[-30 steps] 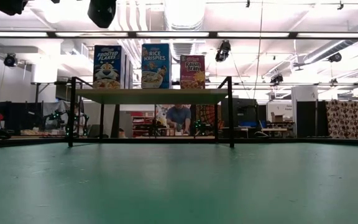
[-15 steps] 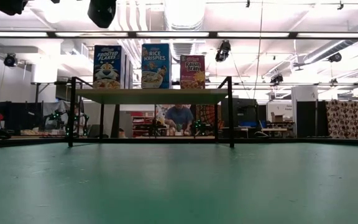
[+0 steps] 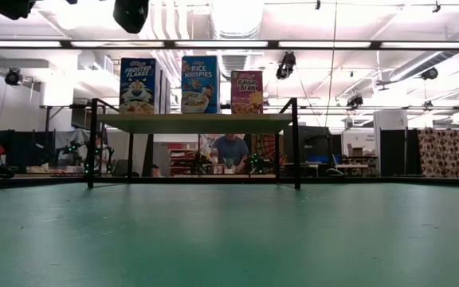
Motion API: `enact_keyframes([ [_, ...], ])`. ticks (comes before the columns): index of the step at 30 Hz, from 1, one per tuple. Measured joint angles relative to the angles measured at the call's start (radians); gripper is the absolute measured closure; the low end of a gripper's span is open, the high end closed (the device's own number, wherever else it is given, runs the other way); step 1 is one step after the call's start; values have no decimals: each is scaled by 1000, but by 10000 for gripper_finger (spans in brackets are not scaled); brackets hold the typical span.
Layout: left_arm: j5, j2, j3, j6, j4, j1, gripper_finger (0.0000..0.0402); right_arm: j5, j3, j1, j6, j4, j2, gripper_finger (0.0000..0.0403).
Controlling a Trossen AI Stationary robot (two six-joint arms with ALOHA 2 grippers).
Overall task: Stack cereal on shelf
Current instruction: Put the pink cereal box on the shelf aligned with the other pink boxes
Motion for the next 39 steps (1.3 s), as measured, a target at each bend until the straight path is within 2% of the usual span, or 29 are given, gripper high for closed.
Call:
enact_keyframes([
  [7,0,-20,18,59,0,0,189,7,123,-196,-278,-2,5,248],
  [12,0,-29,52,112,-7,0,189,-41,218,-369,-534,-3,14,248],
  [17,0,-31,98,160,-82,0,189,-63,322,-552,-781,-2,14,248],
  [24,0,-48,159,201,-228,0,189,-173,423,-782,-1049,50,15,248],
  [31,-9,-130,150,265,-294,0,189,-218,473,-967,-1221,90,15,250],
  [39,-137,-214,142,335,-370,1,189,-303,480,-1115,-1340,193,15,252],
])
